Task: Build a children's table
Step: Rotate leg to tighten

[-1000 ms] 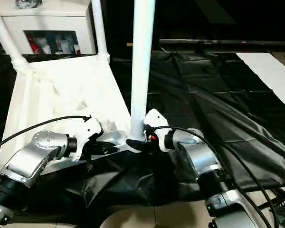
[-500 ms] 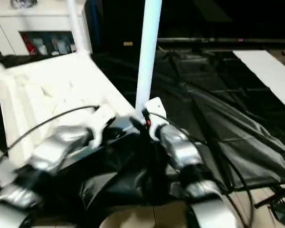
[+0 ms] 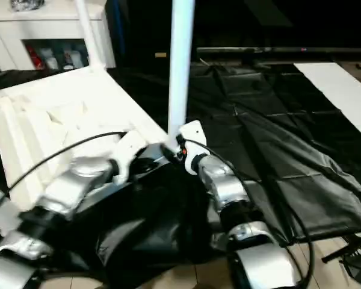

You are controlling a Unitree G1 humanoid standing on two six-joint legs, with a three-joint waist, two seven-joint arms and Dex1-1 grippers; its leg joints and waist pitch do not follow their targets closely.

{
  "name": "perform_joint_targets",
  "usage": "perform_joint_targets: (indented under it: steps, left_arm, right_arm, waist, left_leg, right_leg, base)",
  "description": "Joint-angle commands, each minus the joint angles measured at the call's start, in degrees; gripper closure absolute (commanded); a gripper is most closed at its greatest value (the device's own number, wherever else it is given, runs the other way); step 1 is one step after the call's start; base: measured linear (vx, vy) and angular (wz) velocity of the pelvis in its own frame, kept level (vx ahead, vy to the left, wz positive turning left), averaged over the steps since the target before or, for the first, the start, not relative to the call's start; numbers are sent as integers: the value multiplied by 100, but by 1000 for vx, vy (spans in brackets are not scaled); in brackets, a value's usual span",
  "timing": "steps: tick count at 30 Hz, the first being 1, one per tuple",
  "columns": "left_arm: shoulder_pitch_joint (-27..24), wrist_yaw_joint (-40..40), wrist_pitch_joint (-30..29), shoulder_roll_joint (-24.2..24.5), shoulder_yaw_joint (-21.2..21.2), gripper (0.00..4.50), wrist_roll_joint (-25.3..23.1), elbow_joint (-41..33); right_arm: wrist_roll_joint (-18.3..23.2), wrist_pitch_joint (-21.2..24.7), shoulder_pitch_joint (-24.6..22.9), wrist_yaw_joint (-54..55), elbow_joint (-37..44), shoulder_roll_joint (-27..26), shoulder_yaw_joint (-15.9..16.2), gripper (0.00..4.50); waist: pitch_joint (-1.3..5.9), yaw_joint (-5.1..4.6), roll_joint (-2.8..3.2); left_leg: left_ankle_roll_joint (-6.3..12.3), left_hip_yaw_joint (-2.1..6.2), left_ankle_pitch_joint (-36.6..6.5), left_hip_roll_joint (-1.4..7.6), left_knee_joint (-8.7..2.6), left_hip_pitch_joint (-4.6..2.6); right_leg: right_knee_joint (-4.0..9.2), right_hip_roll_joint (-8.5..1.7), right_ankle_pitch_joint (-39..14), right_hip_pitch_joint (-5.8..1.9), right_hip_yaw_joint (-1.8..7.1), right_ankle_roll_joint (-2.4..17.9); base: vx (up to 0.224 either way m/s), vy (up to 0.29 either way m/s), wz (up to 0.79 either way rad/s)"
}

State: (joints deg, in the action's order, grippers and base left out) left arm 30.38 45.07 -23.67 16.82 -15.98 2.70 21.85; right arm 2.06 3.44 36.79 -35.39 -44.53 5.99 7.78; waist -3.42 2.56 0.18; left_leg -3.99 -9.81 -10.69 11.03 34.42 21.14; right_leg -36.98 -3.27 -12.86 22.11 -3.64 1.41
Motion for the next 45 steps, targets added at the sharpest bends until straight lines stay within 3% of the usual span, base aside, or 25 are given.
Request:
perform_joint_targets:
  steps: [1,5,6,10,14,19,30,39,42,43,45]
  left_arm:
    - [-48,621,353,26,-104,450,386,-382]
    - [-260,1434,425,436,-87,450,635,-741]
    - [-326,1694,429,621,-111,450,683,-838]
    - [-402,1976,455,811,-131,450,719,-928]
    - [-553,2410,447,1111,-141,450,775,-1099]
    - [-593,2542,465,1189,-157,450,779,-1127]
    - [-641,2550,530,1206,-193,450,658,-1096]
    - [-542,2003,451,910,-77,450,567,-849]
    - [-394,1464,289,570,-3,450,476,-693]
    - [-332,1262,245,447,28,450,439,-625]
    - [-179,901,150,192,88,450,370,-460]
  right_arm:
    - [26,-118,-86,-747,458,102,334,39]
    - [220,-50,-291,-1709,946,574,371,39]
    - [260,-46,-357,-2024,1100,760,435,39]
    - [362,28,-450,-2427,1334,966,529,39]
    - [451,235,-618,-3098,1718,1279,687,39]
    - [491,355,-648,-3283,1785,1321,723,75]
    - [504,508,-689,-3358,1809,1253,795,170]
    - [647,628,-871,-3084,1786,1041,687,181]
    - [562,631,-896,-2257,1542,640,509,182]
    - [505,606,-875,-1912,1411,490,445,182]
    - [403,662,-762,-1154,1059,176,288,183]
  waist:
    - [384,55,1]
    - [384,122,-6]
    - [371,159,-1]
    - [364,230,11]
    - [368,253,1]
    - [371,245,-23]
    - [375,245,-32]
    - [371,245,-32]
    - [315,222,-28]
    - [332,202,-52]
    - [325,187,-48]
  left_leg:
    - [309,63,-756,226,-363,-33]
    - [376,60,-744,245,-365,-40]
    - [354,47,-840,249,-373,-78]
    - [262,42,-969,259,-391,-92]
    - [274,43,-908,247,-396,-62]
    - [255,54,-834,242,-398,-45]
    - [259,48,-758,243,-390,-47]
    - [245,47,-791,243,-393,-42]
    - [137,39,-1018,236,-421,-81]
    - [46,57,-1100,225,-425,-67]
    - [-18,73,-1162,218,-438,-69]
  right_leg:
    - [479,-489,-352,-299,318,1369]
    - [466,-492,-351,-279,329,1336]
    - [491,-484,-529,-244,327,1353]
    - [494,-483,-667,-226,329,1318]
    - [485,-478,-592,-242,324,1269]
    - [481,-488,-668,-251,318,1240]
    - [474,-485,-585,-248,320,1253]
    - [477,-491,-602,-248,322,1261]
    - [558,-490,-1090,-194,330,1193]
    - [562,-515,-1407,-245,322,1110]
    - [588,-518,-1642,-237,321,1017]
  base:
    - [0,0,0]
    - [0,0,0]
    - [0,0,0]
    - [0,0,0]
    - [0,0,0]
    - [0,0,0]
    - [0,0,0]
    - [0,0,0]
    - [0,0,0]
    - [0,0,0]
    - [0,0,0]
